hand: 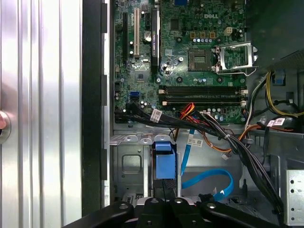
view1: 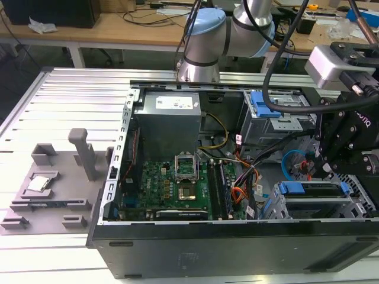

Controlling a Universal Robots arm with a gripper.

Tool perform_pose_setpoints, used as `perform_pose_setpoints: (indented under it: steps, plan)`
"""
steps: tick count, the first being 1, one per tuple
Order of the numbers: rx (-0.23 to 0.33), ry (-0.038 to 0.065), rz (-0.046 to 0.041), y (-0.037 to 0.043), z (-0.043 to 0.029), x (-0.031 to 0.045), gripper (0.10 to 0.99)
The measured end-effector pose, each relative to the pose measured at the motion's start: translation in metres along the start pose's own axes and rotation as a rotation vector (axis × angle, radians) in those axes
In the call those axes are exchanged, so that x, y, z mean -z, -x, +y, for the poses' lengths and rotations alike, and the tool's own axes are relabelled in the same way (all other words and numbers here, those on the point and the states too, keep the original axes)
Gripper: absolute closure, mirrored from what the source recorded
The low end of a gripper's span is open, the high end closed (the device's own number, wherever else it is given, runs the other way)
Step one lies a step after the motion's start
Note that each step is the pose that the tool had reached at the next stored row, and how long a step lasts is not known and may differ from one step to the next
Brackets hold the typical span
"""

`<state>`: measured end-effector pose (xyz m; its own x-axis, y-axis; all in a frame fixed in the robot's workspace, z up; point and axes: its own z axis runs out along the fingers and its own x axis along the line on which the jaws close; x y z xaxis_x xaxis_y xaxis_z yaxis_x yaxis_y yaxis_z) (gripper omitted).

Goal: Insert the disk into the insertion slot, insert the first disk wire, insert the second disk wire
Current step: 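Insert the disk into the insertion slot, then insert the first disk wire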

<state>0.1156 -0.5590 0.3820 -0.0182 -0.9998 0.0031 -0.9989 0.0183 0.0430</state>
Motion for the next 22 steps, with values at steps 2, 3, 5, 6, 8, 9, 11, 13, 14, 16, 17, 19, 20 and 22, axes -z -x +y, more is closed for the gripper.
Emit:
perform_pose_setpoints:
  steps: [2,3,5,6,8,9,11,13,14,16,17,19,20,22]
  plan:
    - [0.000,0.000,0.0001,0.0000,0.0000,0.0000,0.980]
    - [0.000,0.000,0.0001,0.0000,0.0000,0.0000,0.980]
    - [0.000,0.000,0.0002,0.0000,0.0000,0.0000,0.980]
    - [0.000,0.000,0.0003,0.0000,0.0000,0.0000,0.980]
    - [0.000,0.000,0.0004,0.0000,0.0000,0.0000,0.980]
    - [0.000,0.000,0.0004,0.0000,0.0000,0.0000,0.980]
    - [0.000,0.000,0.0005,0.0000,0.0000,0.0000,0.980]
    - [0.000,0.000,0.0006,0.0000,0.0000,0.0000,0.980]
    - [0.000,0.000,0.0006,0.0000,0.0000,0.0000,0.980]
    - [0.000,0.000,0.0005,0.0001,-0.0050,0.0001,0.980]
    - [0.000,0.000,0.0007,0.0002,-0.0072,0.0003,0.980]
    - [0.000,0.000,0.0006,0.0004,-0.0105,0.0004,0.980]
    - [0.000,0.000,0.0006,0.0004,-0.0118,0.0005,0.980]
    - [0.000,0.000,0.0006,0.0006,-0.0152,0.0006,0.980]
